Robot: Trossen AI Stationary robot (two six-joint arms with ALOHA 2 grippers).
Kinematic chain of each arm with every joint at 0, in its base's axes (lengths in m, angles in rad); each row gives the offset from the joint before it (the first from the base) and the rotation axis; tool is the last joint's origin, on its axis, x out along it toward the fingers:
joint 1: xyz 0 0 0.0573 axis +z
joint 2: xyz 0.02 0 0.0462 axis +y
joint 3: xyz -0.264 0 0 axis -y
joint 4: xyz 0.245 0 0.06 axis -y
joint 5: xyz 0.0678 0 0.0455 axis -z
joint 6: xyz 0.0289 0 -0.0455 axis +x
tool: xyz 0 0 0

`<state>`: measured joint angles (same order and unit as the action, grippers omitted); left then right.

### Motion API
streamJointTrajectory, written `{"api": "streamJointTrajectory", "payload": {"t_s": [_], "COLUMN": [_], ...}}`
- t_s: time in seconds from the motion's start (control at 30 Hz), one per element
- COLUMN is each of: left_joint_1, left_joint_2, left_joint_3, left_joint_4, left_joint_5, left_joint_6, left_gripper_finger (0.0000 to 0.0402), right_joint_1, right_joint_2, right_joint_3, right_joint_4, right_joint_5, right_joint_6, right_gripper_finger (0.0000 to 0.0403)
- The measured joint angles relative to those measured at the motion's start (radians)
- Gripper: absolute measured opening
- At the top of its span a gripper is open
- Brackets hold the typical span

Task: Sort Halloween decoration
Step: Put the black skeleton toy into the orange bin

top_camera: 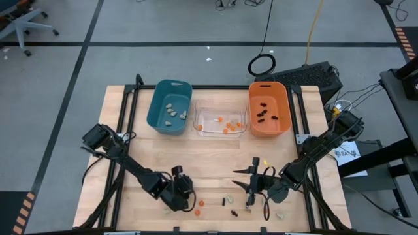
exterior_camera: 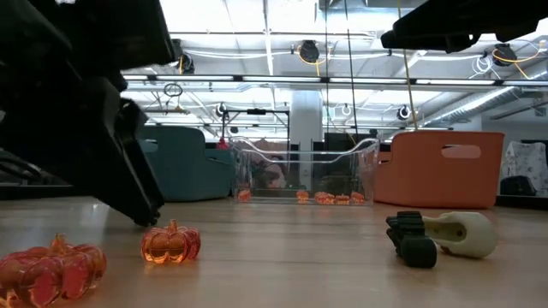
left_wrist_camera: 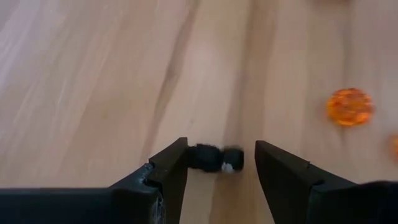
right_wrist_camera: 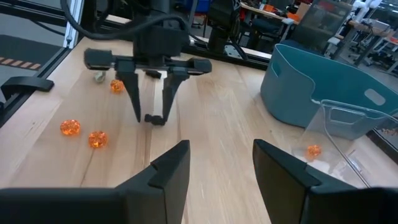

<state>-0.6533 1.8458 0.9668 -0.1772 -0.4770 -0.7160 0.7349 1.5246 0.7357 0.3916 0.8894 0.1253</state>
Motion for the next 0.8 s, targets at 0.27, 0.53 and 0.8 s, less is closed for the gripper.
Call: {"api": "streamJointTrajectory", "payload": {"t_s": [0.27, 0.53, 0.8], "left_joint_1": [-0.019, -0.023, -0.023], "left_joint_2": [-0.050, -0.064, -0.059], "left_joint_3": [0.051, 0.057, 0.057], "left_joint_4": [-0.140, -0.178, -0.182], "left_joint_5": [0.002, 0.009, 0.023], "left_joint_6": [0.046, -0.035, -0.267], "left_gripper_finger": [0.0184, 0.0184, 0.0184], "right_joint_1": [0.000, 0.000, -0.002], "right_joint_2": [0.000, 0.000, 0.000], "right_joint_3": [0.000, -0.001, -0.001], "right_joint_4": [-0.008, -0.008, -0.009], "right_joint_5": [0.000, 0.000, 0.000], "right_joint_6": [-0.003, -0.003, -0.003], "right_gripper_finger": [0.0160, 0.0160, 0.0160]}}
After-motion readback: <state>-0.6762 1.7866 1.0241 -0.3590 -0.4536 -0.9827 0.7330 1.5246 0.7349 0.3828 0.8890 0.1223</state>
